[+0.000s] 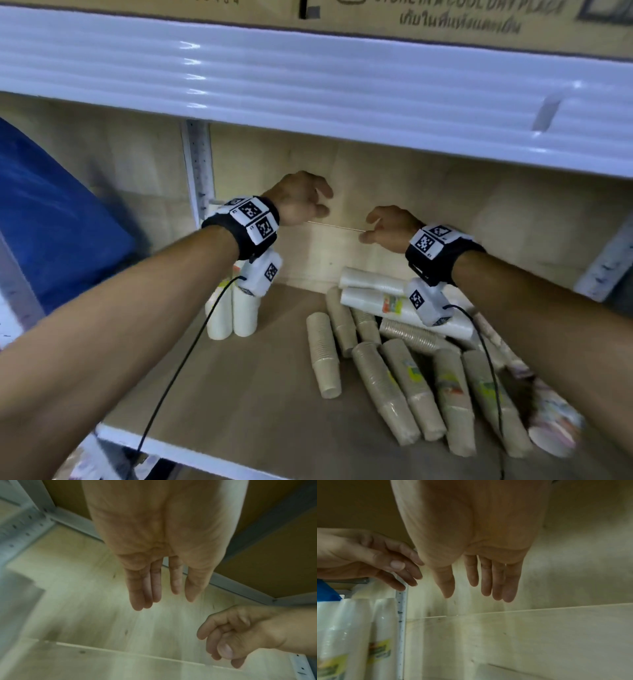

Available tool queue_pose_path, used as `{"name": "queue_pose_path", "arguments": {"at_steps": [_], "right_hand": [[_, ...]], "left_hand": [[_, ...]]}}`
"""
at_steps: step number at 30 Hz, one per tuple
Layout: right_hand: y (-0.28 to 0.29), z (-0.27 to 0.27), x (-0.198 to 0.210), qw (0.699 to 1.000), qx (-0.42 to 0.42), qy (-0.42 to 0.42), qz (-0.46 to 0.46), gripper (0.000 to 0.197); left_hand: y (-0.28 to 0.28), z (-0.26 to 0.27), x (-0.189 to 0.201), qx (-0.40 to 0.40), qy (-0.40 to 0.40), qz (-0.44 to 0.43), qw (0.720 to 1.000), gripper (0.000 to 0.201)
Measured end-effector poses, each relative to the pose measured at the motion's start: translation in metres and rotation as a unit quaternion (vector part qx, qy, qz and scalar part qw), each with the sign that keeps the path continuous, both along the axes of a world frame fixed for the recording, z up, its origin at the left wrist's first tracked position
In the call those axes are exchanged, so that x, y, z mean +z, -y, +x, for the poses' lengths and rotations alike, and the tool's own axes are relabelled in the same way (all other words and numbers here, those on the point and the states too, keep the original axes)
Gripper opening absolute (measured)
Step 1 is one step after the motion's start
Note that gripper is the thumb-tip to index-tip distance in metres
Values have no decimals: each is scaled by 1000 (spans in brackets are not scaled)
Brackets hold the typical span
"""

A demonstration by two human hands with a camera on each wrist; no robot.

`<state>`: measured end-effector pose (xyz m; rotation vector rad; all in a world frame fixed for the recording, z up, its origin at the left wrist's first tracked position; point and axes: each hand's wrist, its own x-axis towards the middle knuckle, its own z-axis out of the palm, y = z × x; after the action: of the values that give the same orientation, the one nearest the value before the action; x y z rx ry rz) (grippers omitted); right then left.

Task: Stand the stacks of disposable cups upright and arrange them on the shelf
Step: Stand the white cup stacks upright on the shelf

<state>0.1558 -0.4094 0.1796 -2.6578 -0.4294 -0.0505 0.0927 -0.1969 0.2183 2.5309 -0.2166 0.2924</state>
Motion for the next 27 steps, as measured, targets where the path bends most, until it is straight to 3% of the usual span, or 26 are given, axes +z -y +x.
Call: {"name": "queue_pose_path", "arguments": {"at_steps": [11, 19, 27], "right_hand": [[84, -1, -75, 992, -39, -104, -65, 62], [107, -9, -114, 987, -30, -84, -136, 67], [115, -2, -137, 986, -44, -74, -146, 73]], "left_hand": [[64, 61, -90, -77, -109, 23, 991, 39], [92, 94, -124, -100, -138, 94, 981, 44], [101, 118, -145, -105, -158, 186, 964, 48]]}}
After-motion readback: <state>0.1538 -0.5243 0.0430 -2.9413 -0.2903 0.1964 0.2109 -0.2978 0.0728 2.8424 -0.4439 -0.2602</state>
